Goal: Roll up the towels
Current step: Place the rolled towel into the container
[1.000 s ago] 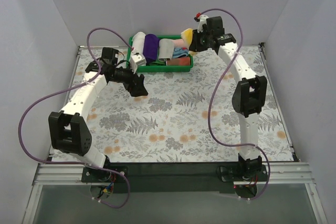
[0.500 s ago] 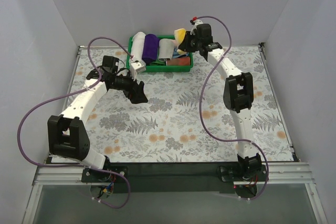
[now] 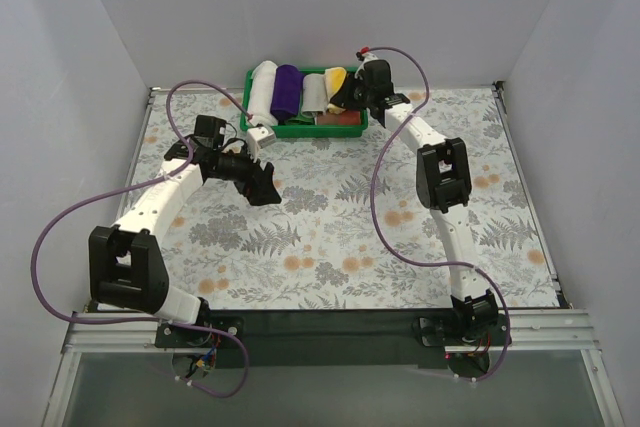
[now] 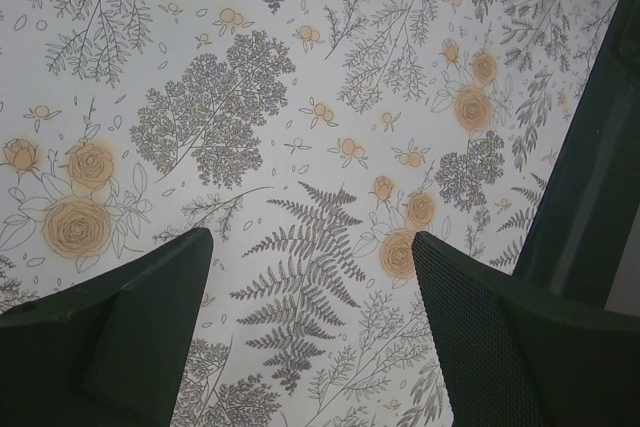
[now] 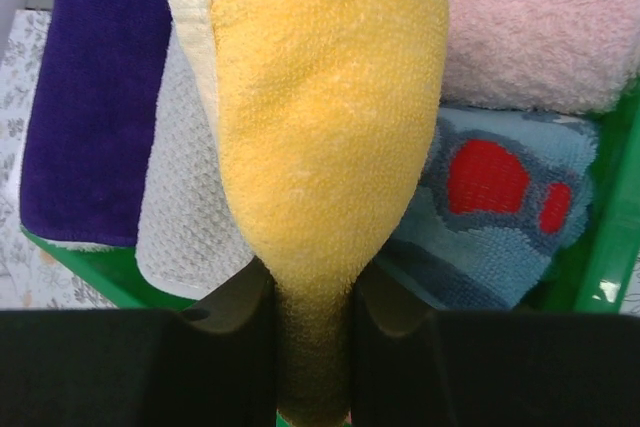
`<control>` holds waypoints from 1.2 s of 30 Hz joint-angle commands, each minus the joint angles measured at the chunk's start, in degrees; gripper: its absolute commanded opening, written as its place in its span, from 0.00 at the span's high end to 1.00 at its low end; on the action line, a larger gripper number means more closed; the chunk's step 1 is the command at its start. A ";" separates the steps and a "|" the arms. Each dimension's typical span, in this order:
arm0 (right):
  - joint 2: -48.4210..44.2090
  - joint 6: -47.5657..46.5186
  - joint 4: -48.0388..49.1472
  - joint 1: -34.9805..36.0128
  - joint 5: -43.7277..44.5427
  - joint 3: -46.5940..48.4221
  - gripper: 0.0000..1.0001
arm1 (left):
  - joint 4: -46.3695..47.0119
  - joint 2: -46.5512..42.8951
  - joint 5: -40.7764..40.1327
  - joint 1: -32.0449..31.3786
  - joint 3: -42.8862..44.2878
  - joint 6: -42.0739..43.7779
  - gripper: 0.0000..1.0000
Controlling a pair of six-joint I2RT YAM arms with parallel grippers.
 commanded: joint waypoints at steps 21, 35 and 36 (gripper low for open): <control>-1.41 9.88 1.68 0.45 -1.44 -3.62 0.87 | 2.45 -2.53 1.97 0.55 -1.91 -0.56 0.23; -6.24 5.58 -2.80 0.54 4.89 -2.48 0.44 | 3.41 -2.79 2.77 0.46 -2.43 -1.09 0.23; -6.42 5.31 -3.15 0.45 5.15 -2.56 0.43 | 3.41 -3.14 2.77 0.55 -2.52 -1.00 0.23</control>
